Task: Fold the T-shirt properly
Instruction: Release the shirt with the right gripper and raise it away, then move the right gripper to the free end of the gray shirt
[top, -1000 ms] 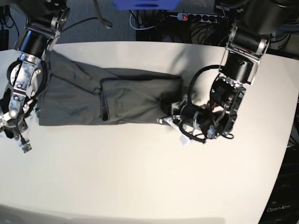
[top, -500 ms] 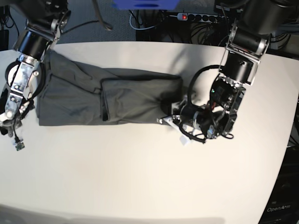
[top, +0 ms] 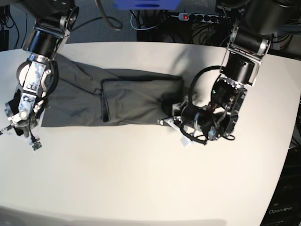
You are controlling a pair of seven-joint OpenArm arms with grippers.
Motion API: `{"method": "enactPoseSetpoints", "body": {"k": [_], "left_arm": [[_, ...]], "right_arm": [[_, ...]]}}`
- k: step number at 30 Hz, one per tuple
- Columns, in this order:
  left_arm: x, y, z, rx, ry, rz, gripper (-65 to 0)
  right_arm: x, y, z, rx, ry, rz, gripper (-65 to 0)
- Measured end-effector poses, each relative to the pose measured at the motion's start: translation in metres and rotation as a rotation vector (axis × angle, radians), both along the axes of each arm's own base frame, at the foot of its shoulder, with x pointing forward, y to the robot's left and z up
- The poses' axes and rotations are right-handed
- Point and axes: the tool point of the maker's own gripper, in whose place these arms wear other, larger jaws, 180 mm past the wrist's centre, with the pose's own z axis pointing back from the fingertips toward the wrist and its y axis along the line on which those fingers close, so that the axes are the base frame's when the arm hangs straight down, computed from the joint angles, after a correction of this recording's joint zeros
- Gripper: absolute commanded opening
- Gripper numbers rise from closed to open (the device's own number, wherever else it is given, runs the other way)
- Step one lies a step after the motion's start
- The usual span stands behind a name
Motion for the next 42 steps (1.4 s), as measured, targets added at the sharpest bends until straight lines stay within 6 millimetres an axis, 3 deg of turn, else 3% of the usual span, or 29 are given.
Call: {"method": "enactPoseSetpoints", "body": {"k": [3,9,15,21,25,28,35,42], "left_arm": [[0.000,0.000,0.000,0.002,0.000,-0.001,-63.1],[0.000,0.000,0.000,0.002,-0.001,-0.002,-63.1],[0.000,0.000,0.000,0.002,-0.001,-0.002,-63.1],[0.000,0.000,0.000,0.003,0.000,-0.002,-63.1],[0.001,-0.001,0.000,0.003,-0.004,0.000,-63.1],[0.000,-0.001,0.000,0.003,-0.001,-0.002,-63.1],[0.000,-0.001,0.000,0.003,-0.001,-0.002,-63.1],[0.000,-0.001,0.000,0.003,-0.001,-0.002,-63.1]], "right_arm": [[0.000,-0.002,0.002,-0.042,0.008,-0.018,-64.4],[0.002,0.017,-0.005,-0.022,0.018,-0.011,-64.3],[0.002,0.023,-0.007,-0.007,0.017,-0.011,-64.3],[0.026,0.026,0.022,-0.050,-0.306,-0.150,-64.3],[0.017,0.025,0.028,-0.066,-0.462,-0.287,-64.1],[0.020,0.023,0.047,-0.088,-0.589,-0.363,-64.0],[0.011,0.016,0.064,-0.100,-0.745,-0.504,-51.2],[0.011,0.018,0.086,-0.126,-0.899,-0.544,-49.6]]}}
